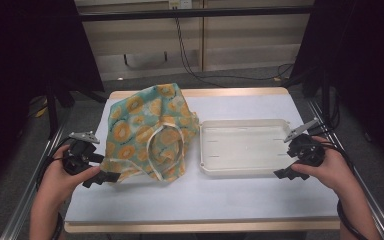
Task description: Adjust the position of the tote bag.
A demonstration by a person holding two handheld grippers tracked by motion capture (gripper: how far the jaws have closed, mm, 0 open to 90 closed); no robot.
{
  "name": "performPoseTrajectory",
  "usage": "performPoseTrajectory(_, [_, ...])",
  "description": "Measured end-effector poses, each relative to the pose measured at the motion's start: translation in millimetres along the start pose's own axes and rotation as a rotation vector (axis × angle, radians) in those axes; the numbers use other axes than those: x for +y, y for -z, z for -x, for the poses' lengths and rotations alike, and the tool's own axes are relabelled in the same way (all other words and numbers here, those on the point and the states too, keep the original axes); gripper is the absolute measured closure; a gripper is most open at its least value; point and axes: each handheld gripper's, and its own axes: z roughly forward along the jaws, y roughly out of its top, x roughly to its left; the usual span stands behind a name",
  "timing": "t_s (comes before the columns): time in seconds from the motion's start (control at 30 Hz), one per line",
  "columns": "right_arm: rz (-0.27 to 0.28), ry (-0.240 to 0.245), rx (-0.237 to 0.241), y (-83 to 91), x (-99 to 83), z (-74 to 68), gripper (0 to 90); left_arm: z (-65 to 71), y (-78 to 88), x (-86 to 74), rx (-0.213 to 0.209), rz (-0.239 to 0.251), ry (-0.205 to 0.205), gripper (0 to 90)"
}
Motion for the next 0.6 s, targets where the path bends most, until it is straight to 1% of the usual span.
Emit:
performPoseTrajectory(0.07, [-0.001, 0.001, -0.001, -1.5, -1.0, 1.4, 6.9, -1.5, -0.9, 1.9, -0.01, -0.01, -0.002, 2.7])
performPoseTrajectory(0.1, [-0.003, 0.0, -0.001, -1.9, -1.4, 1.5, 6.9, -1.7, -1.2, 3.0, -0.016, -0.007, 0.008, 2.7])
performPoseTrajectory(0.17, [-0.007, 0.001, 0.001, -1.5, -2.0, 1.9, 6.9, -3.6, 0.8, 5.2, -0.006, -0.017, 0.007, 2.7])
performPoseTrajectory(0.2, [-0.004, -0.006, 0.002, -1.0, -2.3, 1.6, 6.9, -3.5, 1.5, 6.2, -0.007, -0.006, 0.022, 2.7])
performPoseTrajectory(0.23, [-0.001, -0.003, 0.0, 0.0, -2.4, 1.8, 6.9, -4.0, 3.0, 7.6, -0.013, -0.005, 0.022, 2.7])
performPoseTrajectory(0.27, [0.007, 0.002, 0.002, 0.9, -2.4, 1.8, 6.9, -4.6, 4.7, 8.8, -0.008, -0.009, 0.013, 2.7])
performPoseTrajectory(0.33, [0.015, 0.002, -0.002, 2.7, -2.6, 1.7, 6.8, -3.8, 6.6, 11.9, -0.011, -0.006, 0.026, 2.7])
performPoseTrajectory(0.37, [0.017, -0.006, 0.0, 3.3, -2.7, 1.2, 6.8, -4.5, 8.2, 13.7, -0.009, -0.009, 0.013, 2.6])
performPoseTrajectory(0.4, [0.016, -0.006, 0.0, 3.6, -2.9, 1.5, 6.8, -3.9, 9.4, 15.7, -0.01, -0.001, 0.026, 2.6])
performPoseTrajectory(0.43, [0.019, -0.008, 0.001, 3.5, -3.1, 1.7, 6.8, -4.6, 11.3, 18.2, -0.012, -0.01, 0.014, 2.6])
performPoseTrajectory(0.47, [0.019, -0.008, 0.001, 3.5, -3.1, 1.7, 6.8, -4.6, 11.3, 18.2, -0.012, -0.01, 0.014, 2.6])
performPoseTrajectory(0.53, [0.017, -0.002, 0.0, 3.8, -3.4, 2.5, 6.7, -4.7, 15.2, 25.8, -0.022, -0.009, 0.013, 2.6])
performPoseTrajectory(0.57, [0.017, -0.009, 0.001, 3.9, -3.2, 1.6, 6.7, -3.8, 16.6, 28.6, -0.02, 0.001, 0.035, 2.4])
performPoseTrajectory(0.6, [0.012, -0.001, 0.0, 3.9, -3.3, 1.5, 6.7, -3.8, 16.6, 28.6, -0.02, 0.001, 0.035, 2.2])
